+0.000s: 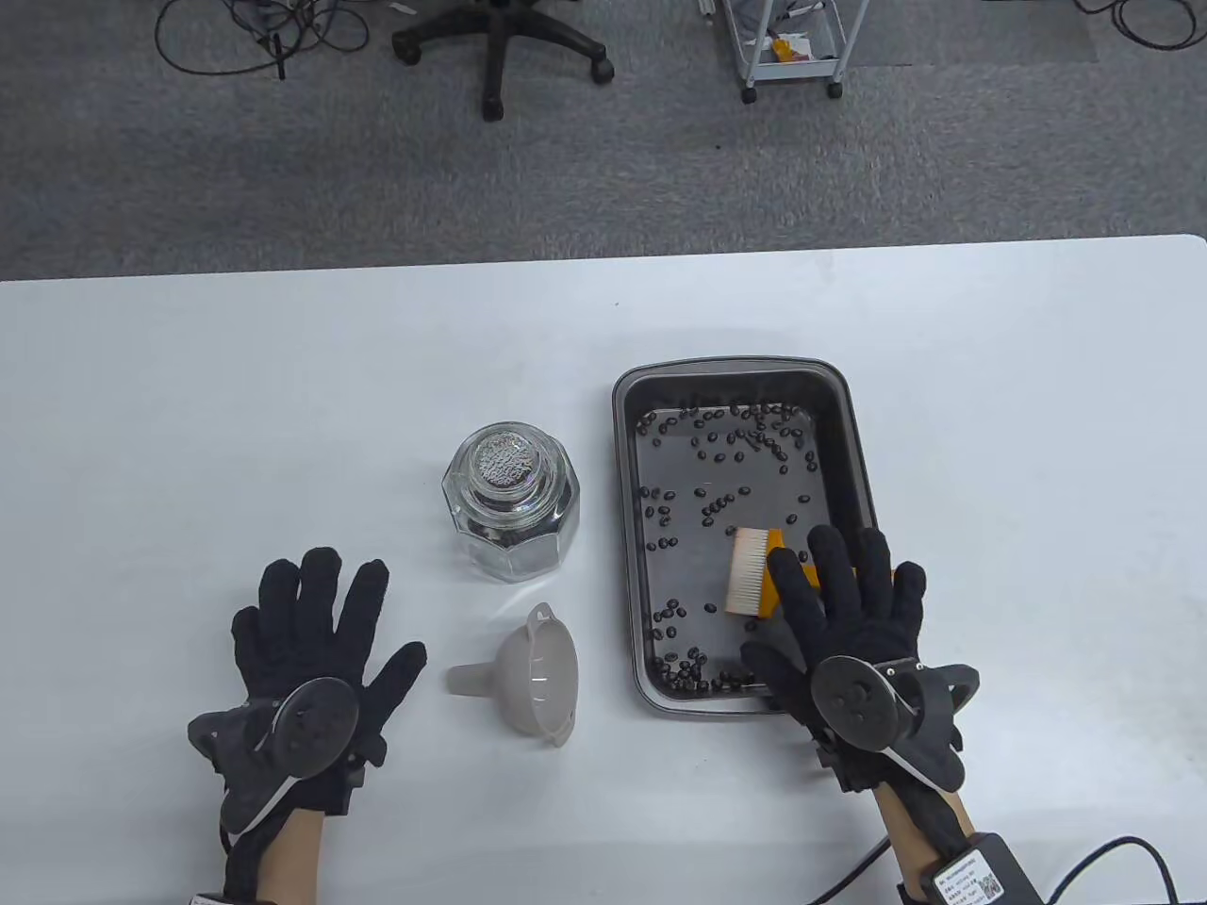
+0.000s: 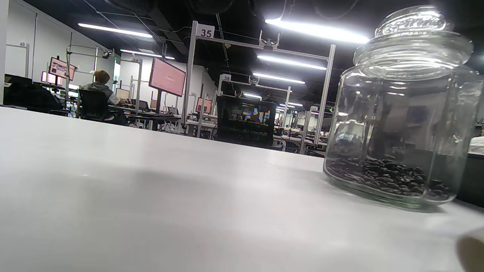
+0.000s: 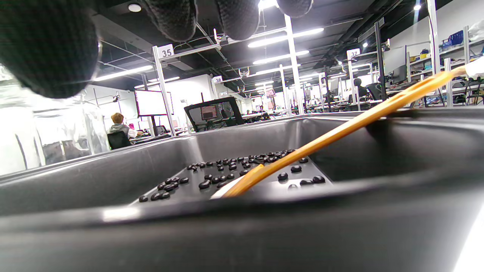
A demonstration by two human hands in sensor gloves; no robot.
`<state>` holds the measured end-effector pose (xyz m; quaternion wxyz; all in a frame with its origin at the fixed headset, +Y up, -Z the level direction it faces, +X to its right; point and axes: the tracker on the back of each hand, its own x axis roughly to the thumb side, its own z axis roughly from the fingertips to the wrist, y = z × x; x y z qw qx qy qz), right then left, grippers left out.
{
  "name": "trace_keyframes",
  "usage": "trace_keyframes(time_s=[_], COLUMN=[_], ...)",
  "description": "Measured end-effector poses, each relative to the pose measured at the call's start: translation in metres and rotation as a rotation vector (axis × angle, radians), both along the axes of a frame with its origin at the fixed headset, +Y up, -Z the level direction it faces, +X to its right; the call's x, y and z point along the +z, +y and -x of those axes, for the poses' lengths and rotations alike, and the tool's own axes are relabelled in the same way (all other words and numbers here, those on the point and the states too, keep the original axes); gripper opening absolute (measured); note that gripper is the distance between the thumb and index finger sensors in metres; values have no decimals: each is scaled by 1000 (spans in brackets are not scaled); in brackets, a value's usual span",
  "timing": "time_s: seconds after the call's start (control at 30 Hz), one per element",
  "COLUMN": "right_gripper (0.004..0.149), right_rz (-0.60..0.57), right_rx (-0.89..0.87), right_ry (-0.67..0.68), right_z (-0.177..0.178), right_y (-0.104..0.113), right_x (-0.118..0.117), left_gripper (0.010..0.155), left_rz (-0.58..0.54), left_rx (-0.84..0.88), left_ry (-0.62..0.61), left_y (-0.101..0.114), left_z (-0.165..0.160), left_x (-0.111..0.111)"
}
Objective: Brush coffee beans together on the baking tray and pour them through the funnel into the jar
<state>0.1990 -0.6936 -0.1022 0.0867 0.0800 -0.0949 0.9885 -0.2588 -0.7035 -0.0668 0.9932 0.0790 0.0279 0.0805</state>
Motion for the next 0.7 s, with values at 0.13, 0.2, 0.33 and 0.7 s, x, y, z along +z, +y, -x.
trace_keyframes(time_s=[0.13,0.2,0.33,0.7], right_gripper=[83,83,83,83], right_rz=[4,3,-1,6], right_rx=[-8,-10,-17,-57], right_ry=[2,1,2,-15], right_z=[-1,-1,-1,-11], right_y=[0,0,0,2], right_x=[0,0,1,-1], left_gripper=[81,81,81,84], left_rz=[-2,0,9,3], left_rx=[-9,-14,-18,81], left_ry=[-2,-4,-6,27], left_y=[0,0,-1,20], left_z=[-1,-1,-3,-19], left_x=[1,1,1,-9])
